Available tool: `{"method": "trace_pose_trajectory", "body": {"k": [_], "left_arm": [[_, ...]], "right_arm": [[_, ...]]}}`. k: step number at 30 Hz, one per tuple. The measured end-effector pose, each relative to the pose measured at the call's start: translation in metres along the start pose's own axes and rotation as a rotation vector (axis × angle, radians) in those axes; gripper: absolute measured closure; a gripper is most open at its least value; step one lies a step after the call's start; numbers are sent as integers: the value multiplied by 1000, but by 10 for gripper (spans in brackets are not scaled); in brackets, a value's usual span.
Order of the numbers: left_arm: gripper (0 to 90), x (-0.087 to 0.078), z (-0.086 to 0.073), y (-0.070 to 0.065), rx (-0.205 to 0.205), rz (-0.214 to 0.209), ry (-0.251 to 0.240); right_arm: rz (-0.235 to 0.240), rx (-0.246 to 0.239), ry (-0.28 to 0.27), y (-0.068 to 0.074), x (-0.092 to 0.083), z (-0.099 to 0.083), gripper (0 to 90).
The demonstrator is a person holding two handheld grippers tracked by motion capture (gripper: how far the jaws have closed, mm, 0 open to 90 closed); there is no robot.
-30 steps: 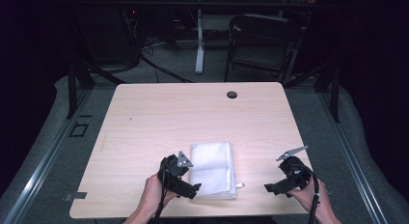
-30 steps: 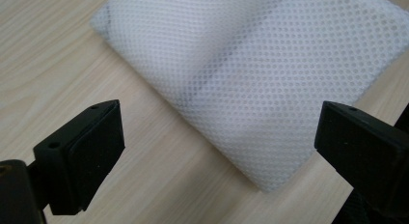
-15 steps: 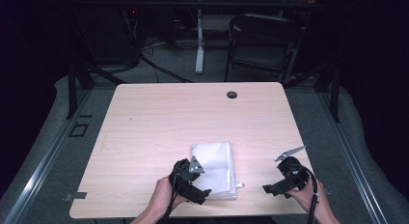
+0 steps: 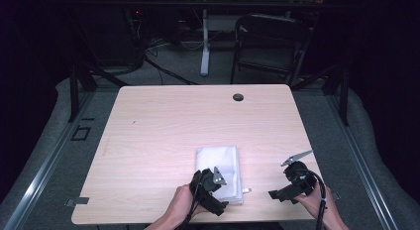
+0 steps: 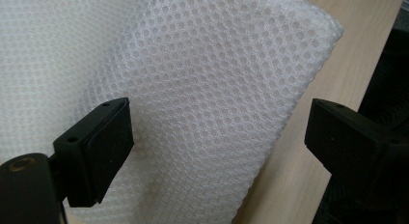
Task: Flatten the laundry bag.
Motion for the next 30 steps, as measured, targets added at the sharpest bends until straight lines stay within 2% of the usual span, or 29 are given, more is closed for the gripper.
{"method": "trace_pose_trajectory", "body": {"k": [5, 7, 9, 10, 12, 13, 14, 19, 20, 21, 22, 23, 25, 29, 30], "left_arm": [[168, 12, 1, -2, 21, 39, 31], [190, 14, 1, -2, 33, 54, 46], [201, 14, 0, -3, 43, 68, 52], [219, 15, 0, -3, 48, 70, 50], [260, 14, 0, -2, 48, 66, 48], [271, 14, 0, -1, 44, 62, 40], [335, 13, -1, 0, 45, 49, 34], [424, 11, -1, 3, 47, 27, 25], [451, 11, -1, 3, 50, 25, 23], [490, 11, -1, 4, 54, 20, 20], [490, 10, -1, 5, 48, 7, 21], [495, 10, -1, 5, 51, 5, 21], [528, 9, -1, 6, 53, -6, 21], [615, 9, 0, 7, 58, -18, 19], [637, 8, 0, 6, 58, -25, 21]], "right_arm": [[4, -10, 10, 1, 0, 0, 12], [3, -19, 21, 2, 1, 0, 13], [-4, -12, 8, 3, 2, 0, 13], [11, -21, 18, 3, 1, 0, 14], [1, -34, 31, 3, 1, 1, 15], [11, -25, 21, 5, 2, 1, 16], [7, -31, 33, 5, 3, 1, 21], [7, -45, 52, 6, 3, 1, 27], [14, -43, 31, 8, 4, 2, 27], [6, -56, 47, 7, 4, 2, 28], [6, -56, 47, 7, 4, 2, 28], [9, -41, 32, 9, 5, 3, 28], [19, -45, 37, 10, 5, 3, 31], [8, -47, 37, 11, 5, 4, 58], [21, -45, 28, 12, 5, 4, 61]]}}
Point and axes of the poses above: each handheld gripper's, and its own axes: x roughly forward along the jaws, z roughly out of its top, y roughly to its left, the point moved 3 cm from there along x, roughly forward along the jaws, and after that the axes turned 10 degrees about -x, right-handed, at the moved point
